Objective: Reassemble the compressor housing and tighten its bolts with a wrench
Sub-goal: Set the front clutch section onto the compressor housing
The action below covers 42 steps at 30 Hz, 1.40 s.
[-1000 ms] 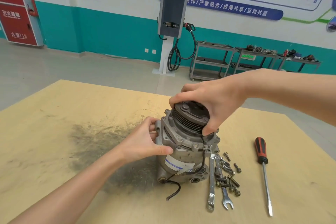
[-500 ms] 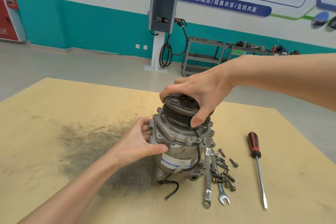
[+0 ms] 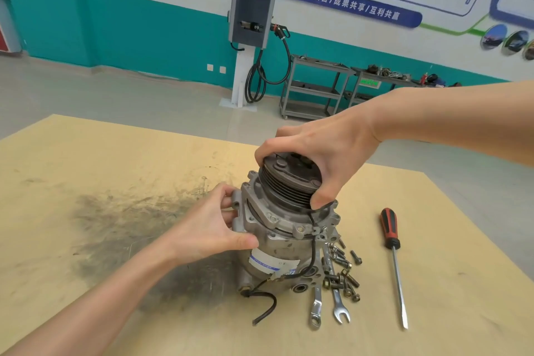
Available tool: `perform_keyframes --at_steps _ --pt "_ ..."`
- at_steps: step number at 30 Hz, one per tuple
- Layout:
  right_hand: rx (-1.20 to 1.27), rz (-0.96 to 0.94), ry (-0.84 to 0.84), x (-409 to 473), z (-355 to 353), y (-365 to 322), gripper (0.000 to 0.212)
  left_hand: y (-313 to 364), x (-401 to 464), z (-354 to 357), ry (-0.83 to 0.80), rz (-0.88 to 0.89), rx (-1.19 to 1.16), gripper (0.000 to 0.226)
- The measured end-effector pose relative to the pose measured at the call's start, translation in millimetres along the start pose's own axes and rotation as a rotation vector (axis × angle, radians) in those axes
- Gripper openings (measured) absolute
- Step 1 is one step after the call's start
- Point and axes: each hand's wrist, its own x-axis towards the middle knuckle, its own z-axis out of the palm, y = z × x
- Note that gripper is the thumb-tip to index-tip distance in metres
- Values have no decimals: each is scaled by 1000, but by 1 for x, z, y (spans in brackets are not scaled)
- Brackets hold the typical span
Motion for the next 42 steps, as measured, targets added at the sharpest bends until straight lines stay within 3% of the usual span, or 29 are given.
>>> perform_keyframes --at_steps 10,14,17,20,31,35,39,42 --pt "55 11 140 -10 17 -1 82 -1 -1 -1 18 7 90 112" --pt "82 27 183 -15 28 1 81 2 -5 7 -21 41 5 113" --pt "62 49 240 -20 38 1 77 6 -8 16 42 97 9 128" --pt "46 63 309 -23 50 0 72 15 -9 25 77 162 85 127" --pt "-22 136 469 -19 62 -16 64 23 -11 41 161 127 147 135" --pt "-126 122 390 -15 49 -18 63 25 -13 41 201 134 206 128" --pt "-122 147 163 -9 28 -15 71 24 -16 30 133 123 257 120" --pt "-106 157 43 -3 17 -13 78 9 -20 24 110 106 202 133"
